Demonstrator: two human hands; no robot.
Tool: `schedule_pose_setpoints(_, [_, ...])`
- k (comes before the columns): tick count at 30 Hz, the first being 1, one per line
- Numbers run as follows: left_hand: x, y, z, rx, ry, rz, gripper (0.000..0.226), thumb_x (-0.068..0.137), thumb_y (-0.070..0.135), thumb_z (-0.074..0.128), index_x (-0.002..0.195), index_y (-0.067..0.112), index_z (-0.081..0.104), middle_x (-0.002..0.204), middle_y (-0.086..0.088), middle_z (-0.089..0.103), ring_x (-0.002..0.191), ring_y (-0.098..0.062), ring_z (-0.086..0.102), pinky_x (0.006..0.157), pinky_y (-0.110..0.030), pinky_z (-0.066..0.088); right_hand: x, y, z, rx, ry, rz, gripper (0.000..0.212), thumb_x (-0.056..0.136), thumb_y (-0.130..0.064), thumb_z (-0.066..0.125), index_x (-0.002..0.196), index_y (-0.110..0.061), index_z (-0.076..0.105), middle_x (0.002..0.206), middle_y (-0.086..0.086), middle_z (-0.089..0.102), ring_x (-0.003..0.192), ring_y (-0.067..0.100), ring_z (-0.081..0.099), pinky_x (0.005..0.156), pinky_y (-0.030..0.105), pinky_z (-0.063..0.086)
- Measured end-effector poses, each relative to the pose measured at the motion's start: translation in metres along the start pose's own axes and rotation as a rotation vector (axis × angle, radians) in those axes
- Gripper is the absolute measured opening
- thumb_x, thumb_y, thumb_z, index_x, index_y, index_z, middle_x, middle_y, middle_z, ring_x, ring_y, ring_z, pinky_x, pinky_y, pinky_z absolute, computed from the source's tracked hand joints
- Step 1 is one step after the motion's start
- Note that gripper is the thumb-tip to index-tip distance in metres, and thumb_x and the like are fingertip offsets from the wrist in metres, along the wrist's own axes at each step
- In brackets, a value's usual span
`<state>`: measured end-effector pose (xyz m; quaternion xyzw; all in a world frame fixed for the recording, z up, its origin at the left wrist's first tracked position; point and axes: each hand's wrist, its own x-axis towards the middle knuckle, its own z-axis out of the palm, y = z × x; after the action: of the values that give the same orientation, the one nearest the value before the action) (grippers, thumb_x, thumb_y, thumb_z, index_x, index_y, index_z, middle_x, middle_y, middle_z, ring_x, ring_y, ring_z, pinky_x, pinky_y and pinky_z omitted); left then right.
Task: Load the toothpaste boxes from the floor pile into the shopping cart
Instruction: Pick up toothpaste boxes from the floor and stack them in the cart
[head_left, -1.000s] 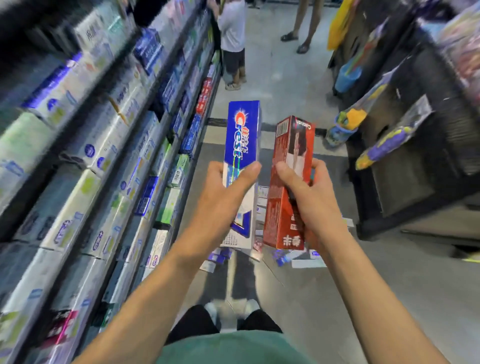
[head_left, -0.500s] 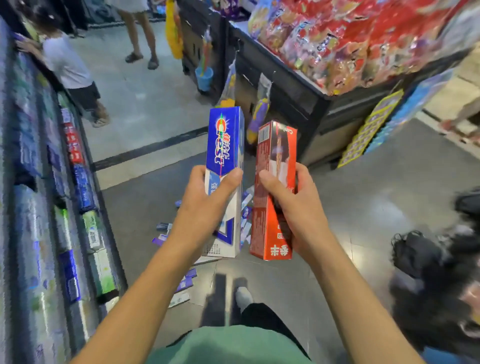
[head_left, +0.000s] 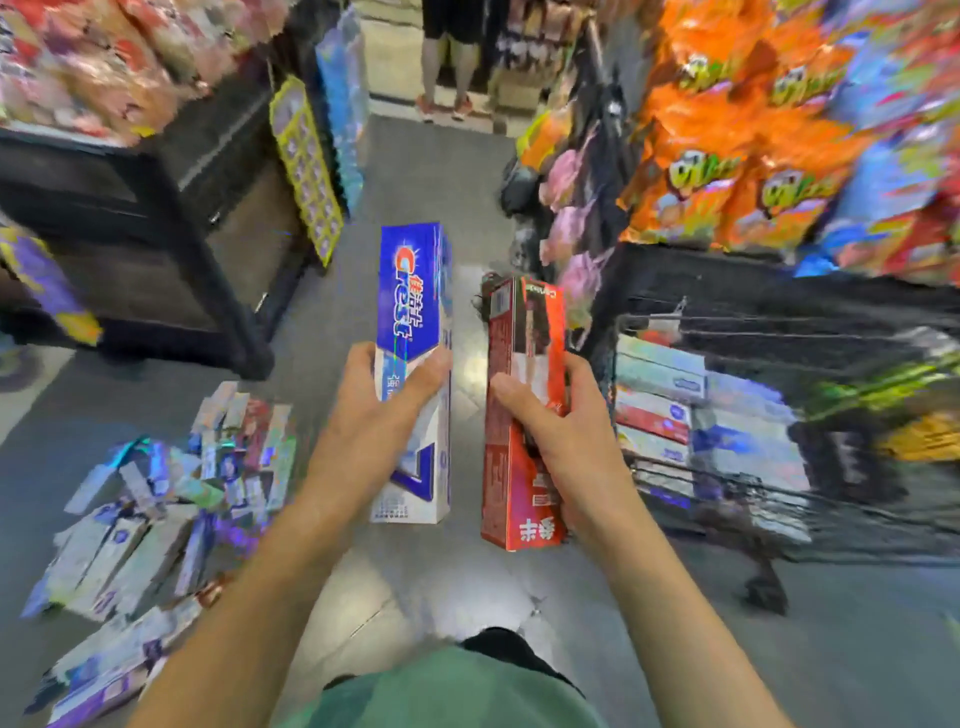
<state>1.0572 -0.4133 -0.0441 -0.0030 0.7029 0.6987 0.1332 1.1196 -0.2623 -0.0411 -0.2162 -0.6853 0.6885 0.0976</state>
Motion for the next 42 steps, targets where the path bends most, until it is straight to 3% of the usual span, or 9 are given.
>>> schedule_pose_setpoints(4, [0.002,-0.008,0.100,0.037,-0.186,-0.028,0.049,0.076,0.054,0.080,0.109,0.026,0.056,0.094,0.010,0.075,0.083,-0.006,0.073,0.070,-0.027,0.057,0.003,0.015,-0.096,0.039,0.161,0.017,0.051,0.084,-0.039,0.080,0.126,-0.031,0.053,0.116,-0.008,0.071,0.105,0.011,0.070,0.096,0.042,0.055])
schedule_pose_setpoints(6, [0.000,-0.013,0.152,0.057,-0.267,-0.047,0.054,0.072,0.055,0.078,0.112,0.026,0.056,0.095,0.011,0.076,0.084,-0.009,0.074,0.074,-0.032,0.057,0.002,0.021,-0.145,0.053,0.244,0.016,0.051,0.085,-0.034,0.080,0.128,-0.028,0.053,0.116,-0.008,0.071,0.104,0.010,0.070,0.096,0.039,0.055])
schedule_pose_setpoints(9, [-0.009,-0.018,0.225,0.063,-0.371,-0.052,0.062,0.070,0.052,0.085,0.115,0.022,0.054,0.093,0.013,0.075,0.080,-0.006,0.074,0.065,-0.022,0.056,-0.002,0.029,-0.215,0.078,0.340,0.018,0.051,0.084,-0.030,0.081,0.128,-0.026,0.054,0.112,-0.011,0.073,0.103,0.007,0.070,0.091,0.031,0.054])
schedule_pose_setpoints(15, [-0.009,-0.039,0.329,0.118,-0.525,-0.103,0.058,0.067,0.042,0.080,0.116,0.022,0.054,0.101,0.008,0.077,0.088,-0.011,0.075,0.068,-0.024,0.057,-0.012,0.051,-0.321,0.129,0.518,0.075,0.046,0.086,-0.028,0.080,0.125,-0.028,0.057,0.114,-0.009,0.072,0.104,0.009,0.070,0.091,0.034,0.054])
schedule_pose_setpoints(22, [0.018,-0.057,0.395,0.210,-0.587,-0.144,0.057,0.071,0.040,0.079,0.119,0.026,0.052,0.101,0.012,0.076,0.088,-0.009,0.075,0.065,-0.022,0.059,0.002,0.069,-0.383,0.216,0.604,0.148,0.043,0.085,-0.026,0.078,0.123,-0.027,0.057,0.115,0.000,0.072,0.099,0.013,0.071,0.078,0.023,0.055])
schedule_pose_setpoints(28, [0.060,-0.079,0.446,0.267,-0.579,-0.209,0.065,0.065,0.043,0.083,0.120,0.025,0.053,0.109,0.002,0.075,0.095,-0.019,0.075,0.086,-0.046,0.060,0.047,0.078,-0.423,0.171,0.607,0.210,0.042,0.086,-0.030,0.078,0.122,-0.028,0.057,0.111,-0.004,0.073,0.097,0.013,0.072,0.083,0.031,0.056])
schedule_pose_setpoints(32, [0.095,-0.092,0.472,0.299,-0.603,-0.238,0.065,0.066,0.058,0.086,0.116,0.031,0.053,0.111,0.005,0.075,0.097,-0.022,0.075,0.087,-0.056,0.059,0.085,0.082,-0.451,0.161,0.600,0.250,0.036,0.088,-0.025,0.075,0.120,-0.027,0.057,0.105,-0.007,0.074,0.092,0.009,0.072,0.076,0.024,0.054])
schedule_pose_setpoints(38, [0.145,-0.113,0.514,0.374,-0.677,-0.237,0.062,0.071,0.060,0.082,0.119,0.036,0.050,0.118,0.007,0.071,0.103,-0.021,0.072,0.086,-0.054,0.059,0.136,0.092,-0.497,0.073,0.620,0.304,0.040,0.086,-0.023,0.079,0.119,-0.029,0.057,0.106,-0.006,0.073,0.093,0.009,0.071,0.080,0.025,0.053])
schedule_pose_setpoints(42, [0.159,-0.121,0.535,0.423,-0.697,-0.229,0.050,0.083,0.048,0.079,0.121,0.032,0.050,0.111,0.009,0.070,0.096,-0.014,0.072,0.075,-0.036,0.059,0.154,0.101,-0.526,0.052,0.609,0.338,0.041,0.087,-0.018,0.078,0.122,-0.027,0.057,0.107,0.000,0.074,0.094,0.017,0.073,0.079,0.032,0.058])
